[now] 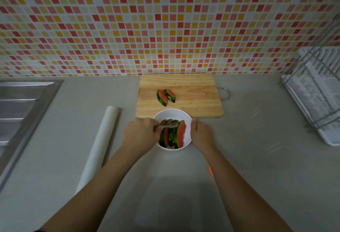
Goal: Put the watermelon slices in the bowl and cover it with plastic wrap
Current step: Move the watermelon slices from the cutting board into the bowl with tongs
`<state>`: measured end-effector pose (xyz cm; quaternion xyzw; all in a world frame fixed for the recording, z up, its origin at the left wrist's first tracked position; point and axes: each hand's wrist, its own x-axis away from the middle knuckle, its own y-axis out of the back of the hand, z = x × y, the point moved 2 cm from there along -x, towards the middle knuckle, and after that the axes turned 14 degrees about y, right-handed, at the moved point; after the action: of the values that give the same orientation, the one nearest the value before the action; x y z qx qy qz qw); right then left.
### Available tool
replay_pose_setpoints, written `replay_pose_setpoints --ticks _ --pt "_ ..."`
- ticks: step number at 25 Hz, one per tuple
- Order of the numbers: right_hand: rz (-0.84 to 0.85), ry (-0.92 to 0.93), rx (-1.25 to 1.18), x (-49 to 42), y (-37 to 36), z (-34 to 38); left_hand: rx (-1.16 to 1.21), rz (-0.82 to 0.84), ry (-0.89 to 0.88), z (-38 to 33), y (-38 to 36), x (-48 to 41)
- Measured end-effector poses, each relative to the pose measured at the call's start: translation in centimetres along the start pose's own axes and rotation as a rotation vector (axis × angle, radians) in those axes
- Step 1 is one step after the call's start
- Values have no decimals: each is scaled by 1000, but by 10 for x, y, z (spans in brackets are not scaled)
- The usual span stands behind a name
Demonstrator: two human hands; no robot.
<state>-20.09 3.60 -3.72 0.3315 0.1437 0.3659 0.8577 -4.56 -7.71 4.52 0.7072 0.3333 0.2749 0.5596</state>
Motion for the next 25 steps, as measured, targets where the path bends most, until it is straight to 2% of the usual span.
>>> replay_pose_setpoints --ticks 4,7,8,10,13,16,19,25 --pt "1 29 9 -1 0 1 -96 60 -78 -17 -10 14" --pt "-11 15 -15 0 1 0 105 -6 -36 -5 2 1" --pt "-13 5 -27 0 0 0 188 -45 39 3 6 -12" --pt "-11 -7 -35 1 0 -1 337 -31 310 25 9 -49" --pt "0 -19 -29 0 -2 -3 573 181 690 45 -8 -92" --pt "-5 -10 -5 -2 -3 -5 807 356 860 48 -32 -113" --pt "-8 4 -2 -2 -3 -5 801 403 864 45 -40 -123" --pt "3 3 -2 -1 -3 -5 551 285 716 28 -41 -133"
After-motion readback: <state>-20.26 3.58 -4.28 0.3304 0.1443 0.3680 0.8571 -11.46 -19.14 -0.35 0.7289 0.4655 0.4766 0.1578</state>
